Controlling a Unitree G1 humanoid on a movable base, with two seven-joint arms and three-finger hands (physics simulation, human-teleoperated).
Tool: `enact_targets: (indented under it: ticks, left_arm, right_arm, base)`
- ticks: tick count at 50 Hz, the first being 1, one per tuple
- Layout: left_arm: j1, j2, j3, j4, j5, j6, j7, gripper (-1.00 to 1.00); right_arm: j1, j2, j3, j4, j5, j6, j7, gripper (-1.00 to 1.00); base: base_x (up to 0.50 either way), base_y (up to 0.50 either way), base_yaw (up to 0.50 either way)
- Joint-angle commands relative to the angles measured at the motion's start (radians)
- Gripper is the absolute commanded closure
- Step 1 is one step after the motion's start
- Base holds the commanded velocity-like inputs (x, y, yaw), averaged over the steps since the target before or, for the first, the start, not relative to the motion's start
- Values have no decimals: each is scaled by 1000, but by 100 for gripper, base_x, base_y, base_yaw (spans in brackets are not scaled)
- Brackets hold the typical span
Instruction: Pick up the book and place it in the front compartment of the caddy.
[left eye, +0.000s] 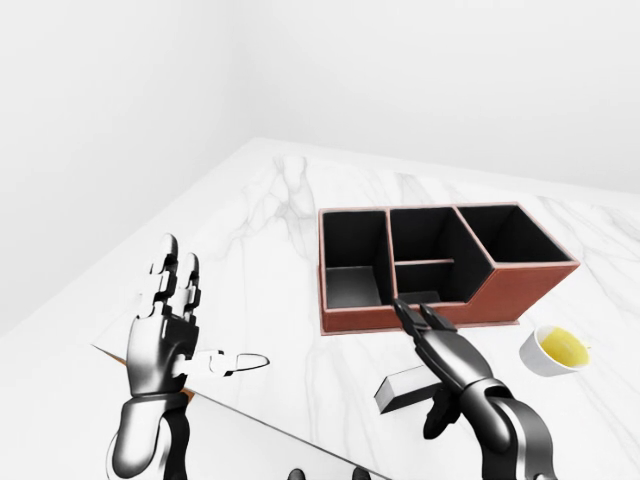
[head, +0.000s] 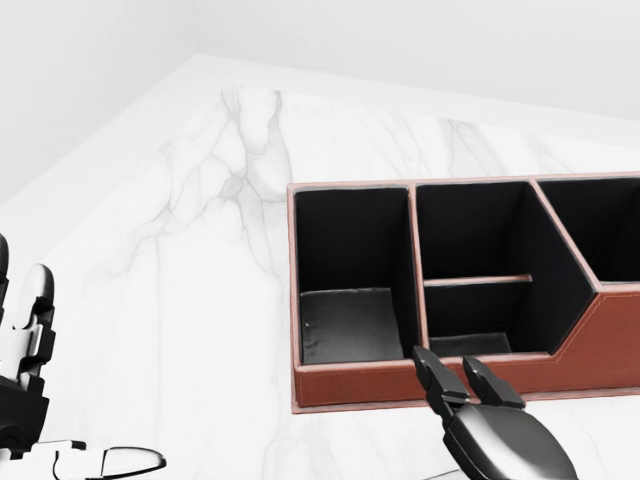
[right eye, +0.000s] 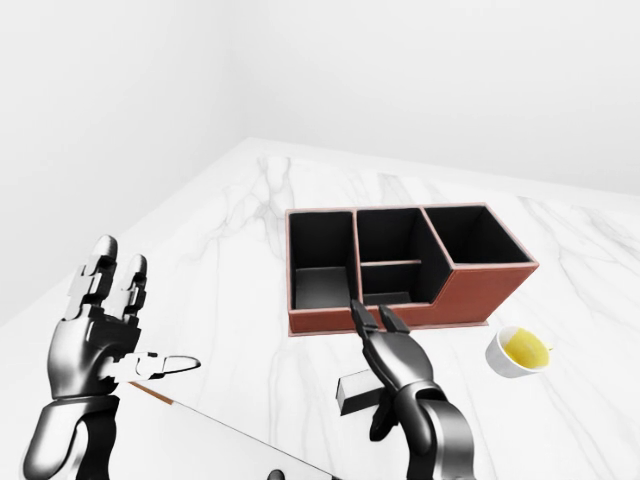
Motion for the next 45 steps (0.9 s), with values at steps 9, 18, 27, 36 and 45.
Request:
enact_targets:
  ticks: [9,18,27,36,45]
  left_arm:
    - [-26,-1,-2,55,6,0,17,-100]
    - [-27,-1,-1,56,5,0,16,-100]
    - [-28,0,-2,58,5,0,17,-100]
    - [-24,-1,-6,58,8,0,17,-100]
    - [-27,-1,-1,56,4,0,17,-100]
  right_arm:
    - [-42,-11,-8,92,-39,0,0,-100]
    - [-56,-11,-3,123,-73,0,0,-100]
    - [-83,-8,15,143,-106,0,0,-100]
    - [-113,-12,37,206,-157,0,0,-100]
    - [-114,-7,80,251,-181,0,0,-100]
  base:
    - [0,0,0]
    - [0,0,0]
    - [0,0,0]
    - [0,0,0]
    - [0,0,0]
